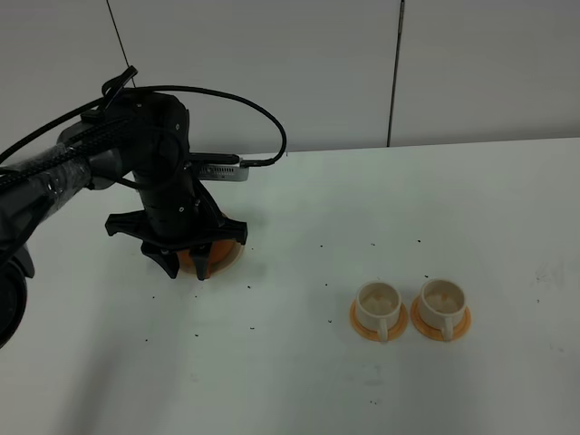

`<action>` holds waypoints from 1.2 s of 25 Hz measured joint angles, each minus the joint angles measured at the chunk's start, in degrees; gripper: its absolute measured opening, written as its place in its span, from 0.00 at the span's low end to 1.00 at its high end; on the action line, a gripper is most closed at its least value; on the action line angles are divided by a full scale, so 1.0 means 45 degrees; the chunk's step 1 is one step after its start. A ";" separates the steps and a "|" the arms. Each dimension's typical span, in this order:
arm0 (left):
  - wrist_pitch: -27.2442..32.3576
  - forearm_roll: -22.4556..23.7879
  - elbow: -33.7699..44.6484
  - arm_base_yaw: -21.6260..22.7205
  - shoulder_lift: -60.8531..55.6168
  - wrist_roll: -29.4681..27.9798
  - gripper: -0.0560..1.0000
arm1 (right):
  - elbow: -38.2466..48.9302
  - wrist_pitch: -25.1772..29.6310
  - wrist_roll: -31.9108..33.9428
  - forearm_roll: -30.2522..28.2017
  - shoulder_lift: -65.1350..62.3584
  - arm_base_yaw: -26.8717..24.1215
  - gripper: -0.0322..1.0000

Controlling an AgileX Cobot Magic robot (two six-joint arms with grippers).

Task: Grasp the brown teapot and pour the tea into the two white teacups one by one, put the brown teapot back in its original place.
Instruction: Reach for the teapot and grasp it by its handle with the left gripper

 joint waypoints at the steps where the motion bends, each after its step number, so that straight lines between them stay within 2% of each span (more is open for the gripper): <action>1: 0.0000 0.0000 0.0000 0.0000 0.0000 0.0000 0.45 | 0.0000 0.0000 0.0000 0.0000 0.0000 0.0000 0.26; 13: -0.0600 0.0143 0.0000 0.0000 0.0039 -0.0355 0.45 | 0.0000 0.0000 0.0000 0.0000 0.0000 0.0000 0.26; 20: -0.1126 -0.0288 0.0000 0.0000 0.0039 -0.0382 0.45 | 0.0000 0.0000 0.0000 0.0000 0.0000 0.0000 0.26; 30: -0.1019 -0.0733 0.0000 0.0084 0.0039 -0.0353 0.45 | 0.0000 0.0000 0.0000 0.0000 0.0000 0.0000 0.26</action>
